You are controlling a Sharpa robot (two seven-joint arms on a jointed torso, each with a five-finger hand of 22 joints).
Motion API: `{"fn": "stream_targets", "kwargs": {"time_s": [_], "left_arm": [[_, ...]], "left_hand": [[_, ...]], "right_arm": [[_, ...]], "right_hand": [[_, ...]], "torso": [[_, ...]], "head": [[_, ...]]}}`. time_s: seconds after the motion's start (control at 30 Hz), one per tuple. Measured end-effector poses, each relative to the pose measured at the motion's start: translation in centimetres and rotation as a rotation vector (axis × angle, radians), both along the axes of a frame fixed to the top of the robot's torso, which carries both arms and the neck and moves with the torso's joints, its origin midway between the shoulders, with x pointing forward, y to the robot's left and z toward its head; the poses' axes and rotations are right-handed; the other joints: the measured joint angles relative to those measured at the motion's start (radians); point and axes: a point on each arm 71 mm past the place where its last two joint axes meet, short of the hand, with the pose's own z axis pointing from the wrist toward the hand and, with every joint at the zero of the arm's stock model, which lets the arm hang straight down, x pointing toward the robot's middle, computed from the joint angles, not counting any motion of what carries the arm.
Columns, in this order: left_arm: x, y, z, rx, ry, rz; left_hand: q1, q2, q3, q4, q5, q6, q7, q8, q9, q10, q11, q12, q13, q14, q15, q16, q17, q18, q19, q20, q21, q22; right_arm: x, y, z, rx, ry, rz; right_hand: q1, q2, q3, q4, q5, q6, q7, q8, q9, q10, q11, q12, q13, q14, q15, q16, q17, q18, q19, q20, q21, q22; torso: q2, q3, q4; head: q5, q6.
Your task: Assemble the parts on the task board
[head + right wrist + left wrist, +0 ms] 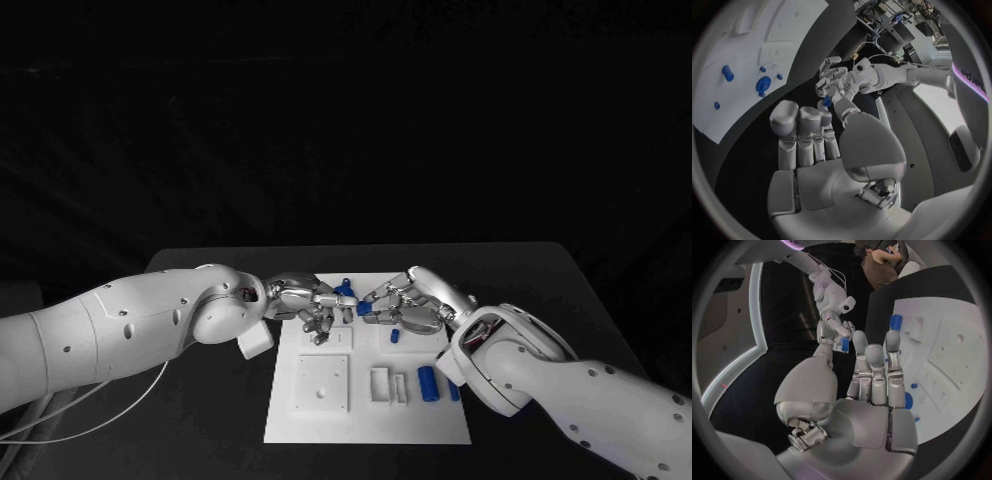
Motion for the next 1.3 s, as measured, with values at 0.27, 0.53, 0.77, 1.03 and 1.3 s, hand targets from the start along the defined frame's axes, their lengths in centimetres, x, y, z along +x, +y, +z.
{"fn": "stream_targets", "kwargs": {"time_s": [0.27,0.53,0.77,1.03,1.3], "left_arm": [[0.07,-0.30,0.18,-0.012,-0.033,0.027],[0.11,-0.55,0.27,-0.023,-0.047,0.033],[0.13,-0.58,0.33,-0.031,-0.052,0.035],[0.11,-0.72,0.37,-0.038,-0.054,0.032],[0.12,-0.88,0.43,-0.049,-0.055,0.033]], "left_hand": [[0.000,0.074,-0.038,-0.038,0.009,-0.010,0.004,0.001,-0.016,-0.007,0.000,0.004,-0.009,-0.007,0.000,0.000,-0.011,0.000,-0.004,0.004,0.000,0.000],[0.023,0.131,-0.047,-0.062,0.009,-0.014,0.008,0.001,-0.029,-0.011,0.004,0.004,-0.014,-0.011,0.004,0.000,-0.015,0.000,-0.007,0.007,0.000,0.000],[0.041,0.160,-0.049,-0.109,0.009,-0.014,0.008,-0.004,-0.036,-0.011,0.004,0.004,-0.017,-0.011,0.004,0.000,-0.018,0.000,-0.007,0.007,0.000,0.000],[0.047,0.175,-0.041,-0.136,0.046,-0.014,0.008,-0.004,-0.038,-0.011,0.004,0.004,-0.019,-0.011,0.004,0.000,-0.019,0.000,-0.007,0.007,0.000,0.000],[0.046,0.183,-0.028,-0.163,0.084,-0.014,0.008,-0.009,-0.046,-0.013,0.001,0.000,-0.022,-0.011,0.004,0.000,-0.020,0.000,-0.007,0.007,-0.004,0.000]], "right_arm": [[0.01,0.25,0.04,0.012,0.011,-0.007],[0.17,0.38,0.29,0.026,0.010,-0.019],[0.26,0.40,0.30,0.030,0.011,-0.028],[0.34,0.44,0.25,0.031,0.013,-0.033],[0.44,0.49,0.15,0.030,0.016,-0.037]], "right_hand": [[0.000,0.000,-0.003,0.003,-0.011,0.003,0.000,-0.001,0.000,0.000,0.000,0.000,0.000,0.000,0.000,0.000,0.001,0.000,0.004,-0.004,0.000,0.000],[0.000,0.000,-0.003,0.003,-0.011,0.003,0.000,-0.001,0.000,0.002,0.002,0.000,0.000,0.000,0.000,0.000,0.004,0.000,0.004,-0.004,0.000,0.000],[-0.004,-0.004,-0.003,0.002,-0.011,0.004,-0.001,-0.003,0.000,0.002,0.002,0.000,0.000,0.000,0.000,0.000,0.004,0.000,0.004,-0.004,0.000,0.000],[-0.004,-0.004,-0.004,0.001,-0.011,0.006,-0.002,0.000,0.000,0.000,0.000,0.000,0.000,0.000,0.000,0.000,0.005,0.000,0.004,-0.004,0.000,0.000],[-0.007,-0.007,-0.004,0.001,-0.011,0.006,-0.003,0.000,0.000,0.000,0.000,0.000,0.000,0.000,0.000,0.000,0.007,0.000,0.004,-0.004,0.000,0.000]], "torso": [[0.000,0.0005,0.0001],[0.000,0.0006,0.0005],[0.000,0.0011,0.0005],[0.000,0.0011,-0.0001],[0.000,0.0011,-0.0007]], "head": [[-0.001,0.001],[-0.001,0.002],[0.000,0.001],[0.000,0.003],[0.001,0.004]]}}
